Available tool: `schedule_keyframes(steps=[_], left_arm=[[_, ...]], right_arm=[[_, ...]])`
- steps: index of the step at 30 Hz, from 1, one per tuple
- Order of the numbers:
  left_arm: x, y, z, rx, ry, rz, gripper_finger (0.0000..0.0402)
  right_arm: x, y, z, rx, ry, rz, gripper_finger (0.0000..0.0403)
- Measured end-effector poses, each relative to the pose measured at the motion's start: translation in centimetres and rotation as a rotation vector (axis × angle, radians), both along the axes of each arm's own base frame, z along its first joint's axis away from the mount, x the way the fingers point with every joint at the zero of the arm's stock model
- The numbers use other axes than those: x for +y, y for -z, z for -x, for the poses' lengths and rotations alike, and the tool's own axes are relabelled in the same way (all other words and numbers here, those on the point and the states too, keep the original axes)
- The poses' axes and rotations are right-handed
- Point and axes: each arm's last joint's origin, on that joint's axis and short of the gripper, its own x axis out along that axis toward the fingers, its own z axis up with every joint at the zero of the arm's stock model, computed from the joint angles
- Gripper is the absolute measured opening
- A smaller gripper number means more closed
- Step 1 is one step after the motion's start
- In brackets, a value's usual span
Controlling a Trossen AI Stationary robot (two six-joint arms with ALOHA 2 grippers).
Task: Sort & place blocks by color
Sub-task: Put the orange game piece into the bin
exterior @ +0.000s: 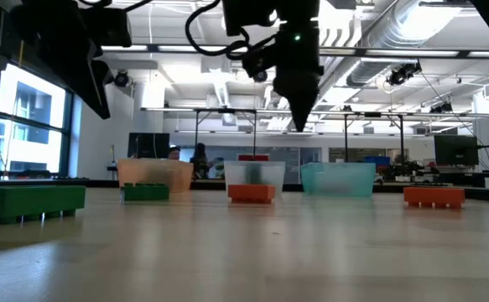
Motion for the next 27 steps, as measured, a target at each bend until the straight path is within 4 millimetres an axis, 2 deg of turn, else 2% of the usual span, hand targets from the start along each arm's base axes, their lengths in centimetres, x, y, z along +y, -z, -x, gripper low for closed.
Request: schedule_keyframes(steps=[5, 8, 13, 19, 27], left_arm=[[-0.2, -0.2, -0.3, -0.037, 0.015, -0.001, 0.0227], [-0.2, -0.3, -0.5, -0.059, 0.021, -0.004, 0.0227], [-0.2, -0.4, -0.7, -0.082, 0.058, -0.025, 0.0227], [-0.2, -0.4, -0.8, -0.084, 0.059, -0.022, 0.0227], [-0.2, -0.4, -0.8, -0.084, 0.056, -0.026, 0.0227]], right_arm=[[1.8, -0.2, 1.2, 0.083, 0.019, 0.031, 0.0215], [2.8, -0.1, 1.4, 0.077, 0.035, 0.051, 0.0215], [4.0, 1.4, 2.5, 0.113, 0.051, 0.071, 0.0215], [4.5, 2.9, 5.6, 0.154, 0.147, 0.092, 0.0215], [3.9, 2.6, 10.3, 0.033, 0.286, 0.010, 0.0215]])
